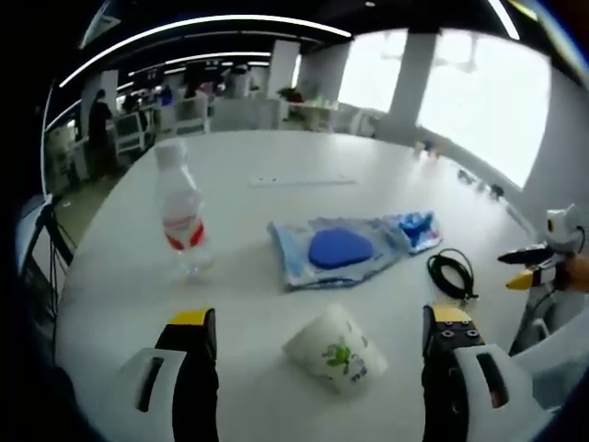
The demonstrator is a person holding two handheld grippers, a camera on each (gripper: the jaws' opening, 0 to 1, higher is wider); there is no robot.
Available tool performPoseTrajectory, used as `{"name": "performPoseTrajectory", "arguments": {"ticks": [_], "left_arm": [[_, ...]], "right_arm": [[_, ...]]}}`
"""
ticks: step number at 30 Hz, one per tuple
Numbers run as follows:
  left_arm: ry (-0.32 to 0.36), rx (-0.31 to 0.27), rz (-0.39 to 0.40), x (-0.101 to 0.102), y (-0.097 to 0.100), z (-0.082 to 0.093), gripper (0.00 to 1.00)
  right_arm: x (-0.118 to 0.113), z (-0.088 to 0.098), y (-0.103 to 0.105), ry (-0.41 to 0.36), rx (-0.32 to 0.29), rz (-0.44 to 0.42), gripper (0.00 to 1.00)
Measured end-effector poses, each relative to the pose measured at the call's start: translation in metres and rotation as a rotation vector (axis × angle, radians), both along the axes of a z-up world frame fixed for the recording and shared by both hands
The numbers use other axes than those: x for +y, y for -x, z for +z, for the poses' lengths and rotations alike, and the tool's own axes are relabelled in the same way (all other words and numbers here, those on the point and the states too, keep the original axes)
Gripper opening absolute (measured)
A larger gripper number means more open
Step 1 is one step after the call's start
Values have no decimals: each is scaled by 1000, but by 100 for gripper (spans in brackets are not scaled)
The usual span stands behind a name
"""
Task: Arrange the tabletop items into an orderly group along one side of the table until the central work area is clear of visible clutter.
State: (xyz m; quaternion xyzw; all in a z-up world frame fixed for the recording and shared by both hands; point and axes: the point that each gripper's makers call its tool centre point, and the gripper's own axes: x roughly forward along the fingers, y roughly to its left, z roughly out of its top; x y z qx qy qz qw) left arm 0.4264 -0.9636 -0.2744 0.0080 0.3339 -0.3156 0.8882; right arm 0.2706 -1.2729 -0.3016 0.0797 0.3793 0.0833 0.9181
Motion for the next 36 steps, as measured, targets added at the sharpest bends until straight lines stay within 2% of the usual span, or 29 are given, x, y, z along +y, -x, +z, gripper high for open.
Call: {"name": "performPoseTrajectory", "arguments": {"ticks": [2, 6, 8, 17, 19, 25, 30, 33, 36], "left_arm": [[27, 26, -14, -4, 0, -1, 86], [17, 45, -68, -10, -1, -5, 83], [-2, 101, -97, -10, 2, -15, 81], [2, 157, -177, -21, 4, -29, 61], [-2, 176, -180, -20, 4, -32, 53], [-8, 194, -231, -24, 10, -37, 33], [-44, 178, -237, -19, 9, -40, 15], [-33, 179, -258, -20, 13, -39, 11], [-28, 176, -270, -19, 14, -36, 0]], "right_arm": [[-1, -1, 1, -4, 1, -5, 79], [-3, -5, 5, -4, 16, -17, 77], [-5, -6, 8, -7, 21, -30, 76], [-7, -11, 17, -30, 37, -70, 74], [-11, -13, 21, -32, 46, -88, 73], [-19, -18, 28, -48, 55, -152, 69], [-23, -21, 33, -50, 69, -183, 66], [-24, -22, 33, -51, 69, -193, 65], [-25, -21, 33, -52, 64, -201, 65]]}}
